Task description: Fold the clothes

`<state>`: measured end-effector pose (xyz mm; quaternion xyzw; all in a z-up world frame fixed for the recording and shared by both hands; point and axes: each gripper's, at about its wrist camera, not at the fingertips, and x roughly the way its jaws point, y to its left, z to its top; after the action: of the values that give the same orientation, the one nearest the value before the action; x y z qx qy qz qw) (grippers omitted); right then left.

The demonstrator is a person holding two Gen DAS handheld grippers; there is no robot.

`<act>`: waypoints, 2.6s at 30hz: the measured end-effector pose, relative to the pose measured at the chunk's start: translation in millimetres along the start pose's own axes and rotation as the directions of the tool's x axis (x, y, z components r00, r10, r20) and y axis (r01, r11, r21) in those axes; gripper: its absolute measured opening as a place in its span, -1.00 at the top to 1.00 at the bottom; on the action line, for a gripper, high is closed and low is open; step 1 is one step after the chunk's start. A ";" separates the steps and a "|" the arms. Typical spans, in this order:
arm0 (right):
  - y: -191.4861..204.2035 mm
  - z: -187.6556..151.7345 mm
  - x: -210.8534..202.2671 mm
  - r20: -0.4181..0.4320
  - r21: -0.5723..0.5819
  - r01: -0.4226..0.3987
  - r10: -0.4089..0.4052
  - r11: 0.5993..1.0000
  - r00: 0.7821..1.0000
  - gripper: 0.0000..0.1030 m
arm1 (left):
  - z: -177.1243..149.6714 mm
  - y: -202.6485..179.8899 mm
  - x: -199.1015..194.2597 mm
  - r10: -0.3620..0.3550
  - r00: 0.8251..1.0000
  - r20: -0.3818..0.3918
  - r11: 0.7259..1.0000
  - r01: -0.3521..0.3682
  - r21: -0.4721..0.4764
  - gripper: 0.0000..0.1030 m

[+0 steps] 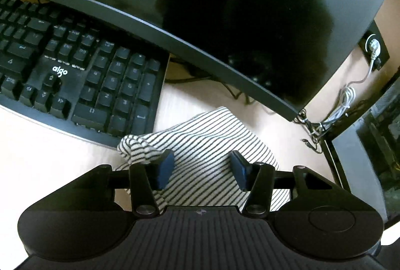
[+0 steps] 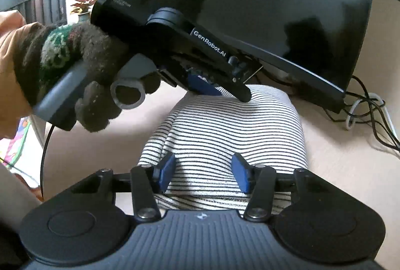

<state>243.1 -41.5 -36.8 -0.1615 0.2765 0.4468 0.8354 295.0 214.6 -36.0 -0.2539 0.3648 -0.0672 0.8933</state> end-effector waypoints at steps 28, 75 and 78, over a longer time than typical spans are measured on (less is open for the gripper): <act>-91.3 4.8 -7.3 -0.077 0.301 0.056 -0.034 0.952 0.996 0.10 | -19.1 -24.6 -58.9 -0.078 0.996 0.044 0.992 0.074 0.098 -0.11; -92.8 -83.4 -105.5 0.166 0.186 -0.042 0.011 0.982 0.986 -1.00 | -234.5 -205.3 -91.4 0.677 0.685 0.269 0.735 -0.647 -0.201 -1.00; -93.0 -91.1 -114.8 0.189 0.163 -0.036 0.005 0.986 0.982 -1.00 | -239.4 -218.8 -95.8 0.685 0.661 0.307 0.727 -0.650 -0.222 -1.00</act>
<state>240.5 -215.0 -37.5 -0.0456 0.2342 0.4440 0.8637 75.7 -41.6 -11.7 -0.1515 0.2607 0.3308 0.8942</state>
